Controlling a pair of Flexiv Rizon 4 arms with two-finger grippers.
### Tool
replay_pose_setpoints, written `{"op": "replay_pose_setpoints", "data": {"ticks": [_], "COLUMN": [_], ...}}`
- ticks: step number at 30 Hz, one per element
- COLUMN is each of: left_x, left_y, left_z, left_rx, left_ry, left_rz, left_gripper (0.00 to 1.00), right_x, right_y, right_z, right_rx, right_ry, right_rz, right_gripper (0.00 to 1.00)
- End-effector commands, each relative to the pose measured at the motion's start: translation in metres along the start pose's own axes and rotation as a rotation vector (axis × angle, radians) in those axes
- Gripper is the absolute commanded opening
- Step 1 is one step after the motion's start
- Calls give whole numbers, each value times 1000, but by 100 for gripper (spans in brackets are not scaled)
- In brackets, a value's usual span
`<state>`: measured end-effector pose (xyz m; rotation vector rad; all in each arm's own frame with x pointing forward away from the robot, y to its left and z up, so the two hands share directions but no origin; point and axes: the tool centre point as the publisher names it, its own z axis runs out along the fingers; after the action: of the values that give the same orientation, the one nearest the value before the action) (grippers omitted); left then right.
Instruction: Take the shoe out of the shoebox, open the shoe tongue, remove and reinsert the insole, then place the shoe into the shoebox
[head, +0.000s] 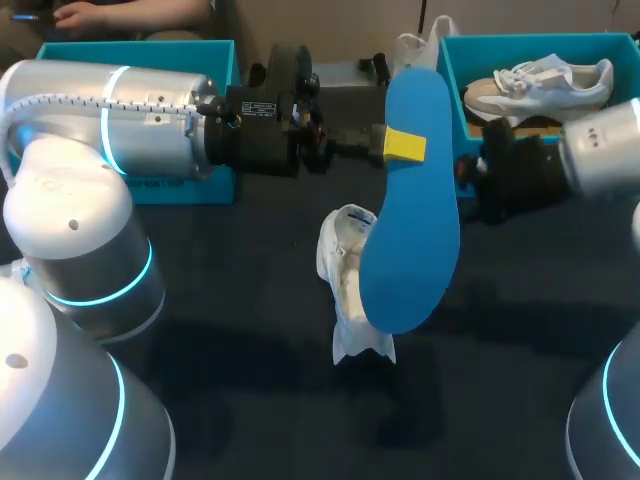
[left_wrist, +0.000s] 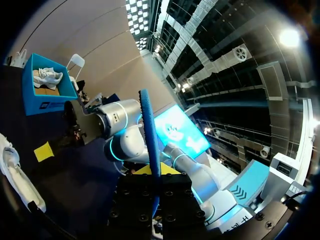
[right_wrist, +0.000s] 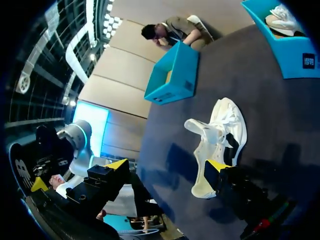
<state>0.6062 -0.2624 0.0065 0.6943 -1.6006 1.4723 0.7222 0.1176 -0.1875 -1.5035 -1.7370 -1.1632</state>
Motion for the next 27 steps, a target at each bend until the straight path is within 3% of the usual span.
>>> {"op": "replay_pose_setpoints", "data": {"ticks": [1,14,21,27], "left_x": [0,0,0,0], "left_y": [0,0,0,0], "left_z": [1,1,1,1], "left_rx": [0,0,0,0], "left_ry": [-2,-2,-2,-2], "left_rz": [0,0,0,0], "left_gripper": [0,0,0,0], "right_x": [7,-8,-4,1], "right_y": [-1,0,1,3], "right_z": [-18,-27,-32,-32], "right_rx": [-20,-63,-28,-47], "right_ry": [47,245,260,295], "right_rz": [-6,66,104,119], "right_gripper": [100,100,100,100]}}
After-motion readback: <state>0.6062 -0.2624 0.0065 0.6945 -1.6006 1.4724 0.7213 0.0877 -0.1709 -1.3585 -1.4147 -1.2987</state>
